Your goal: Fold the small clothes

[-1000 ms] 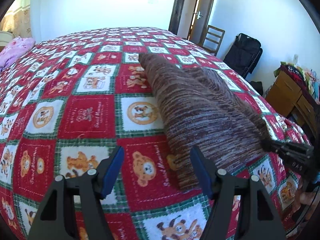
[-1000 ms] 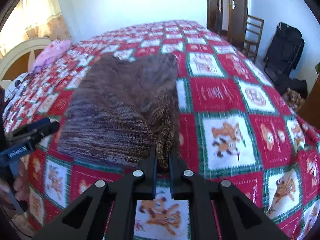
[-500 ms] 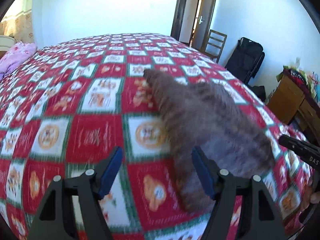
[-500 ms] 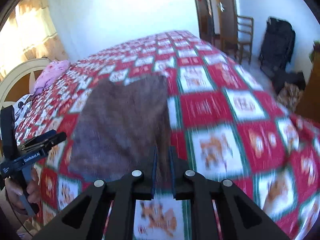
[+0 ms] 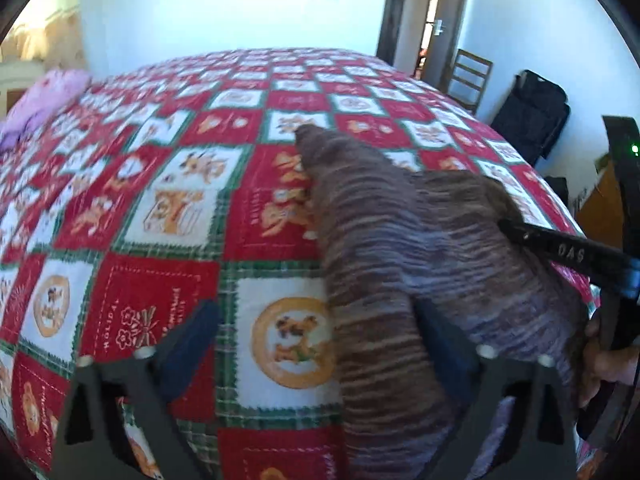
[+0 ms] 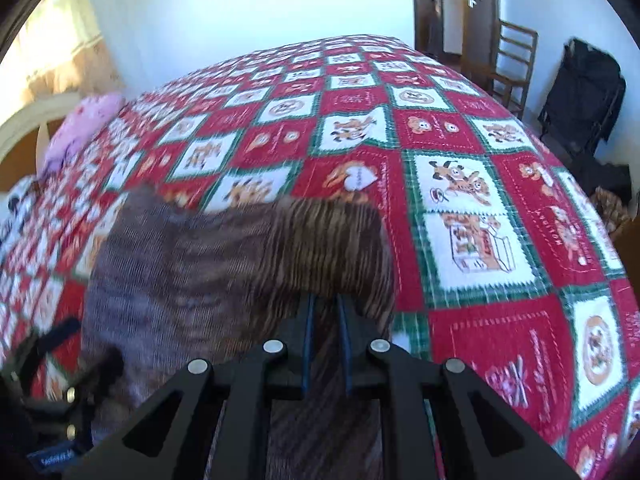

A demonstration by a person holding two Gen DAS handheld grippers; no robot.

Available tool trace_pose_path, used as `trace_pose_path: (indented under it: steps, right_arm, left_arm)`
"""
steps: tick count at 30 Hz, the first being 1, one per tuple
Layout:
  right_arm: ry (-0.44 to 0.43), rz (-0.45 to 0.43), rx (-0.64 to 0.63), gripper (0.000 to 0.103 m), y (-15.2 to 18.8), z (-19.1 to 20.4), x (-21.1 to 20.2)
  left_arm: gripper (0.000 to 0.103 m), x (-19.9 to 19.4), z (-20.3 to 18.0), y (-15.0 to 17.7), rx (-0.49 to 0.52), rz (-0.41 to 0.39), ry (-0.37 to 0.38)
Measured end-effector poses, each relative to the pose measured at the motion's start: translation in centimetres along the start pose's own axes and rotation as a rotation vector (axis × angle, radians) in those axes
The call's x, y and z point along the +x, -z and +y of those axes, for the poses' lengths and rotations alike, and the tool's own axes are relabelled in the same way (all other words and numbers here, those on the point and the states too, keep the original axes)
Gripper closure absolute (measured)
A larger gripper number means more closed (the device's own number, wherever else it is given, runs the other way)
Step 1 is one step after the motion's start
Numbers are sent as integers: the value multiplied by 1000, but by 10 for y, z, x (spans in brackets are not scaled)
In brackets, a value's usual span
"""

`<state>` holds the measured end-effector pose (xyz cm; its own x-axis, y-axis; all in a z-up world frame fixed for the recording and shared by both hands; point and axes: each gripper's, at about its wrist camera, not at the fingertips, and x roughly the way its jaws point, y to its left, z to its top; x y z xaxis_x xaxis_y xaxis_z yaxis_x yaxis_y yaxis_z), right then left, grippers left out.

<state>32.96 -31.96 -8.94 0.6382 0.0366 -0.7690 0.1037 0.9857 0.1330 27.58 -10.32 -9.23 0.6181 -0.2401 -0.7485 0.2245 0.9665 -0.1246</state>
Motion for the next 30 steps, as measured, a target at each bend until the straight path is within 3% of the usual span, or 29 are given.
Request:
trace_pose_path:
  steps: [6,13,16,17,20,26,30]
  right_arm:
    - [65,-53,-46,91,6,11,-4]
    - [-67,-154,82,91,19,-4,-55]
    - [-101,-208,145,87,23,-15,-83]
    - [-109,-221,165,79,24,-18,-92]
    - [-100,-285,185,38,25,-24,-119]
    - [-88,-338,201,35,28,-32,-168]
    - [-124,-311,244,35,37,-46,-172]
  left_arm:
    - [0,-2,-8,-10,80,4,-12]
    - [0,-32,-7,-54,206,-63,-57]
    - [0,-40,2,-87,183,-67,-38]
    - [1,-44,5,-99,178,-80,-40]
    - [1,-59,5,-127,216,-139,-65]
    - [1,-100,26,-179,184,-200,-61]
    - [1,-115,31,-159,152,-221,0]
